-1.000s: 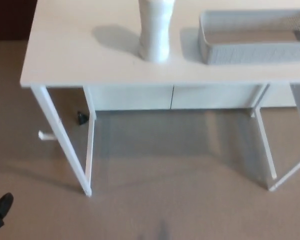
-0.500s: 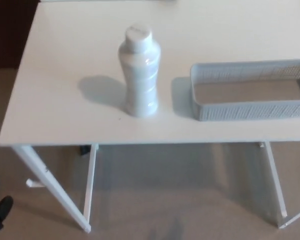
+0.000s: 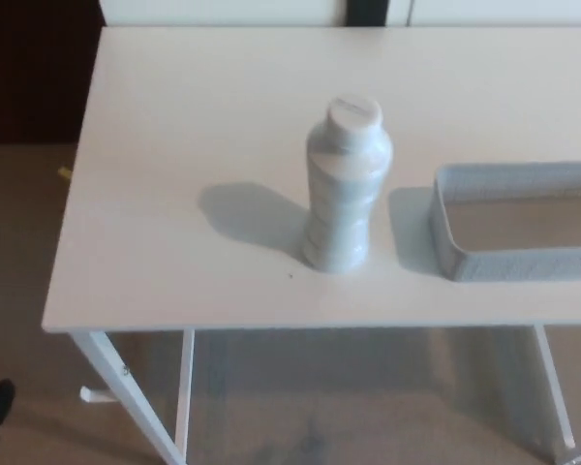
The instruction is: The robot walk up to a desk on which a bottle is kept on the left hand side and a container is kept on the right hand side. The robot uses its left hand to pick up the bottle and places it in the container.
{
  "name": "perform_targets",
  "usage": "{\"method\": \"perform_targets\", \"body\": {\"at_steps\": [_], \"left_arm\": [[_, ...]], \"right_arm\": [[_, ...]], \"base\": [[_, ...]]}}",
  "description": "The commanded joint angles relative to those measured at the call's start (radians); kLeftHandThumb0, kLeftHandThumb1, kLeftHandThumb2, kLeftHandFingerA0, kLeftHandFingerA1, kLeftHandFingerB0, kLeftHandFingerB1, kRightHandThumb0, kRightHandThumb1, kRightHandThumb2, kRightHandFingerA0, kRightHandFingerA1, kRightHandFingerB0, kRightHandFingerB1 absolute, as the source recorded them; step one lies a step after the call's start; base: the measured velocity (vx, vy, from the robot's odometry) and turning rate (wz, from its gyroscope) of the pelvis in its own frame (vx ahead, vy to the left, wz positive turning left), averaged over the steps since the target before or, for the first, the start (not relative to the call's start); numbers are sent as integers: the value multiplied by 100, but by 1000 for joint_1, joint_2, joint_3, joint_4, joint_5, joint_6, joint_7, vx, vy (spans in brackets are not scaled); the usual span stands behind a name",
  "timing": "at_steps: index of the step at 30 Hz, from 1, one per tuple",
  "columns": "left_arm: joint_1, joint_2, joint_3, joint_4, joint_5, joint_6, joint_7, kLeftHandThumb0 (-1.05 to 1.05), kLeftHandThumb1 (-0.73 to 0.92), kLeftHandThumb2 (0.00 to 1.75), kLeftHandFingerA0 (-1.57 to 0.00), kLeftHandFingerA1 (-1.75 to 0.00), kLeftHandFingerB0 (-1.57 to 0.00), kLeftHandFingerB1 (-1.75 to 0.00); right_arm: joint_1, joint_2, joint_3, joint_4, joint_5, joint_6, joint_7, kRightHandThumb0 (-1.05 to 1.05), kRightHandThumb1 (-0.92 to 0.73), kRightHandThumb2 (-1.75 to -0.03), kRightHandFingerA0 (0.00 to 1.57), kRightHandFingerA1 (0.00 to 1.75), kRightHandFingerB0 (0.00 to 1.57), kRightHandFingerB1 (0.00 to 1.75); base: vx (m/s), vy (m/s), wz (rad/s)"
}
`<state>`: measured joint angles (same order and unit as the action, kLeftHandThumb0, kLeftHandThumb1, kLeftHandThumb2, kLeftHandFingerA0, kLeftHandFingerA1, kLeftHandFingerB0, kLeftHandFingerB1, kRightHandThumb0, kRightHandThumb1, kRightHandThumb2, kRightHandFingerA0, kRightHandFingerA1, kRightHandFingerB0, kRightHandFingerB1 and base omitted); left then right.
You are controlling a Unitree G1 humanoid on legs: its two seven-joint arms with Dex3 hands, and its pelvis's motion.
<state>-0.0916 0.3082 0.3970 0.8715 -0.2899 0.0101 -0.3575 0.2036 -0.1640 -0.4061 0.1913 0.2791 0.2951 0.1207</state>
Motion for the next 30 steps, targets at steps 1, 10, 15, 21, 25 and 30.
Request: {"method": "perform_targets", "body": {"at_steps": [1, 10, 15, 21, 25, 30], "left_arm": [[0, -13, 38, -10, -13, 11, 118, -22, 45, 93, -33, -62, -8, -48], [29, -64, 139, -145, -71, -56, 198, -32, 56, 105, -1, -52, 0, -49], [146, -108, 138, -553, -139, -114, 71, -48, 52, 72, -6, -37, 0, -18], [278, -103, 26, -1059, -169, -110, -27, -53, 47, 72, -3, -30, -1, -14], [282, -59, -49, -1241, -147, -91, -59, -47, 52, 56, -2, -29, 0, -16], [168, -22, -183, -1277, -7, -43, -41, -60, 36, 77, -2, -33, -1, -14]], "right_arm": [[21, -14, -5, -7, -7, 3, -10, -25, -76, -62, 44, 49, 33, 41], [35, -15, 7, -9, -18, -11, -4, -25, -76, -62, 41, 48, 34, 42], [34, -28, 10, 0, -16, -12, 14, -24, -53, -95, 34, 59, 24, 53], [44, -23, 13, 19, -23, -25, 12, -24, -76, -62, 41, 47, 36, 42], [62, -22, 20, 11, -27, -34, 24, -25, -53, -95, 33, 59, 26, 54], [67, -25, 27, -6, -29, -22, 25, -24, -75, -61, 42, 48, 39, 44]], "base": [[0, 0, 0], [28, -15, 2], [0, 0, 0], [0, 0, 0], [0, 0, 0], [0, 0, 0]]}}
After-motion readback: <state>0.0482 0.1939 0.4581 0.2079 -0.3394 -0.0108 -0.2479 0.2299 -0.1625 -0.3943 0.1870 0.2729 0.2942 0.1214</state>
